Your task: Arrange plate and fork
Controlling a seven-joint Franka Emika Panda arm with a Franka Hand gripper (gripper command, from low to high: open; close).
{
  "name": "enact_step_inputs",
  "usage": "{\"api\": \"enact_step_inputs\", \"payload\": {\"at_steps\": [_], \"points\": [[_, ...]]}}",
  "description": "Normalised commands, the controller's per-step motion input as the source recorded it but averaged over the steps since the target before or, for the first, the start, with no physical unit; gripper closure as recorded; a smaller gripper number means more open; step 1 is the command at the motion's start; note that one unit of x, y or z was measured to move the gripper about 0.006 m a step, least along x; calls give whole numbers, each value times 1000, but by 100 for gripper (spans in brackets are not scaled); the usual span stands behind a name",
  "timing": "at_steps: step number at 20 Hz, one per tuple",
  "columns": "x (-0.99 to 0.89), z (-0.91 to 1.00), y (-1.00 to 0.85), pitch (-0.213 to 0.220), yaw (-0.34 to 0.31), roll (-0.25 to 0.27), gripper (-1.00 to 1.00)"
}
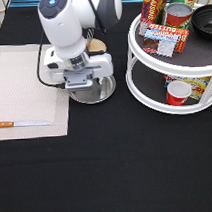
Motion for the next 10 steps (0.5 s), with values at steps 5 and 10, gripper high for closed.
{"api": "enact_step_inputs", "payload": {"at_steps": [5,10], "points": [[313,206,-848,18,1,52,-100],[295,133,-897,0,20,54,-100]]}}
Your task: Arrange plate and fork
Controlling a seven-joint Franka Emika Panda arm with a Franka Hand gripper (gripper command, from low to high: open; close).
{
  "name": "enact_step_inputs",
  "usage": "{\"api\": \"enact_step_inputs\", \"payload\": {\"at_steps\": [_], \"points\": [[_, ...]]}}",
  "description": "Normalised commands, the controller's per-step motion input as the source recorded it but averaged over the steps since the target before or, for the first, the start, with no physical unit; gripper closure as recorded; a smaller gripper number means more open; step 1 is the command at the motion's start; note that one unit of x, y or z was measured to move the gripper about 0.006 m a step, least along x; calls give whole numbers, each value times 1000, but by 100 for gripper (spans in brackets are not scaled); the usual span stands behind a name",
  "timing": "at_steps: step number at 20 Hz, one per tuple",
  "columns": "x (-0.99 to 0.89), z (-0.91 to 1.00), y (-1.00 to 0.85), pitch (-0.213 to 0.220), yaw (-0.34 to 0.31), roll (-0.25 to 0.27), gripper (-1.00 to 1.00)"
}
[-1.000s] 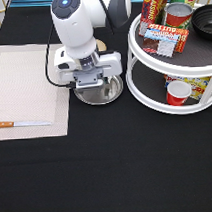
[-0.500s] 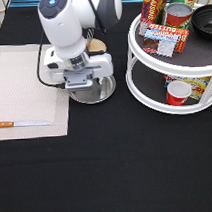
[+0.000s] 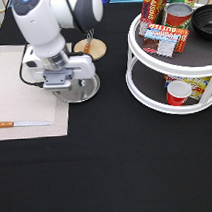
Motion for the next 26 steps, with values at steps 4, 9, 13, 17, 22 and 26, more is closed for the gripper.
{"api": "enact_step_inputs", "payload": {"at_steps": [4,9,13,17,22,26], "points": [[346,67,-873,0,46,54,-100],[314,5,-873,0,79,50,-100],[237,0,-894,0,75,39,-100],[135,9,-896,0,78,39,-100],[126,92,-903,12,42,63,-100],[204,141,-874,42,8,81,-100]]}}
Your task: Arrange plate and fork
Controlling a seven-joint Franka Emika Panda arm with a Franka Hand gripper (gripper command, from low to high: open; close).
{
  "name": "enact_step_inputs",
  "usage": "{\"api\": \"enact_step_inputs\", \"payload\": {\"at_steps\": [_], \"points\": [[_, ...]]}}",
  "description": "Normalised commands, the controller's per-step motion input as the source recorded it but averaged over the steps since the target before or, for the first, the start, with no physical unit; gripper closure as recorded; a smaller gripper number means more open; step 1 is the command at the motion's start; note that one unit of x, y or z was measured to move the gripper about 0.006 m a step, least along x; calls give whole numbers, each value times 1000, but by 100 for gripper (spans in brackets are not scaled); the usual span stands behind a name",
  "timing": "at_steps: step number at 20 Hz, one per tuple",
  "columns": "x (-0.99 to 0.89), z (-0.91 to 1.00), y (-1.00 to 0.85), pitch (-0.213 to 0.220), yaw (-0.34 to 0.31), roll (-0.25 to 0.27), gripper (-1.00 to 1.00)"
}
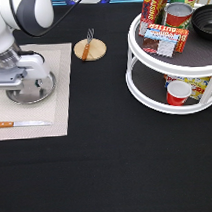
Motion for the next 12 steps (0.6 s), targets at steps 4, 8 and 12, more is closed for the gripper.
{"api": "enact_step_inputs", "payload": {"at_steps": [4,8,12], "points": [[197,86,-744,51,14,67,-100],[178,133,-386,63,33,32,-100],[117,517,211,72,47,-5,-100]]}}
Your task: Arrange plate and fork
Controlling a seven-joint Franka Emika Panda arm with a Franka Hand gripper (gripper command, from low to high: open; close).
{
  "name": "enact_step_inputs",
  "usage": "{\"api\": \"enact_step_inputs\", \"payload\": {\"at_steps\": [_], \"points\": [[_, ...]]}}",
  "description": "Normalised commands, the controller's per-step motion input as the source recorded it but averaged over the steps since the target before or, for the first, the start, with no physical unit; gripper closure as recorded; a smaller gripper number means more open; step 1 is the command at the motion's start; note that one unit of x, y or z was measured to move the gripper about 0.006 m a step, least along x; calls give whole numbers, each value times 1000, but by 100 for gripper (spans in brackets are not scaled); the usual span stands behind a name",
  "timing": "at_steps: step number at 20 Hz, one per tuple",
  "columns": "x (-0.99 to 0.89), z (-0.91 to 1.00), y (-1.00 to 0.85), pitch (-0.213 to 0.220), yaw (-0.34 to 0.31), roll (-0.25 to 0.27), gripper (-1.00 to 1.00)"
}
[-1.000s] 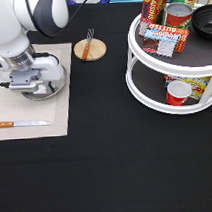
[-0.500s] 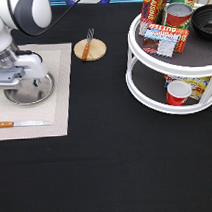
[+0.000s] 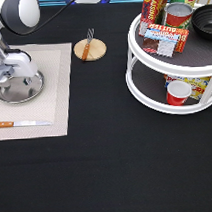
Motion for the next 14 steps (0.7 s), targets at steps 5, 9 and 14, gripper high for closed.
{"api": "enact_step_inputs", "payload": {"at_steps": [5,9,14], "points": [[-15,562,734,12,92,-79,-100],[-124,543,759,5,96,-115,-100],[-372,298,739,-43,53,-174,-100]]}}
